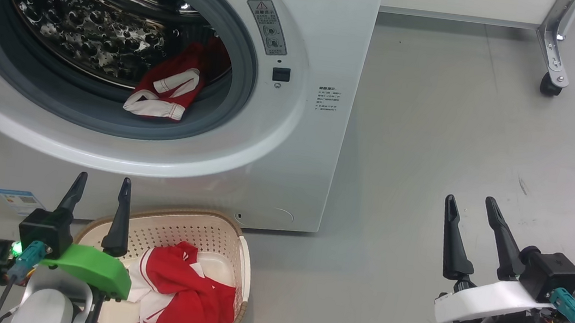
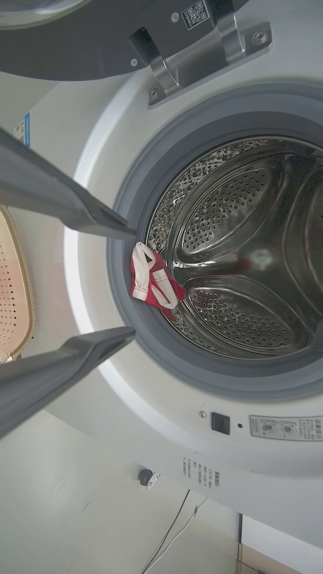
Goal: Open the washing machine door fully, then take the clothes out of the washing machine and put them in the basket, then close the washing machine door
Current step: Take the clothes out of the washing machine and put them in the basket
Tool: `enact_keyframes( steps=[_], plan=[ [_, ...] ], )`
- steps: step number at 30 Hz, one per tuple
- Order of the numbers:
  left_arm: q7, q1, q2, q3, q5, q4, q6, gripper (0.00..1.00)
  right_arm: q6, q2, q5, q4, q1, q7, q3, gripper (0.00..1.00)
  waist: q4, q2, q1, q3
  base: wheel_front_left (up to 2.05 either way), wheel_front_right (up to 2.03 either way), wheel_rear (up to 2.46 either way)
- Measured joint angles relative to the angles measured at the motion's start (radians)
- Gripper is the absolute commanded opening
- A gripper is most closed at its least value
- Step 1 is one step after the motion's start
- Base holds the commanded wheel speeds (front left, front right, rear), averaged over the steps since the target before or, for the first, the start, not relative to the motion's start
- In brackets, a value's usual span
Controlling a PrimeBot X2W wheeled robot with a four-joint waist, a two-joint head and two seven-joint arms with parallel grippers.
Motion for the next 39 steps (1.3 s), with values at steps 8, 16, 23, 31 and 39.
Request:
enact_keyframes(
  steps=[8, 16, 23, 31, 39],
  plan=[
    [0.0, 0.027, 0.0, -0.006, -0.001, -0.04, 0.008, 1.0, 0.0, 0.0, 0.0, -0.004, 0.005, 0.0, 0.001, 1.0, -0.002, 0.0, 0.0, 0.0, 0.0, 0.0, 0.0],
    [0.0, 0.035, -0.001, -0.012, -0.001, -0.066, 0.01, 1.0, 0.0, 0.0, 0.0, -0.007, 0.006, 0.0, 0.003, 1.0, -0.002, 0.0, 0.0, 0.004, 0.0, 0.0, 0.0],
    [0.0, 0.052, -0.001, -0.018, -0.002, -0.077, 0.014, 1.0, 0.0, 0.0, -0.005, -0.008, 0.012, 0.0, 0.003, 1.0, -0.003, 0.0, 0.0, 0.006, 0.0, 0.0, 0.0],
    [0.0, 0.054, -0.001, -0.021, -0.002, -0.091, 0.017, 1.0, 0.0, 0.0, -0.005, -0.009, 0.014, 0.0, 0.003, 1.0, -0.003, 0.0, 0.0, 0.008, 0.0, 0.0, 0.0],
    [0.0, 0.068, -0.001, -0.027, -0.002, -0.101, 0.018, 1.0, 0.0, 0.001, -0.005, -0.013, 0.014, 0.0, 0.003, 1.0, -0.005, 0.0, 0.0, 0.009, 0.0, 0.0, 0.0]
  ],
)
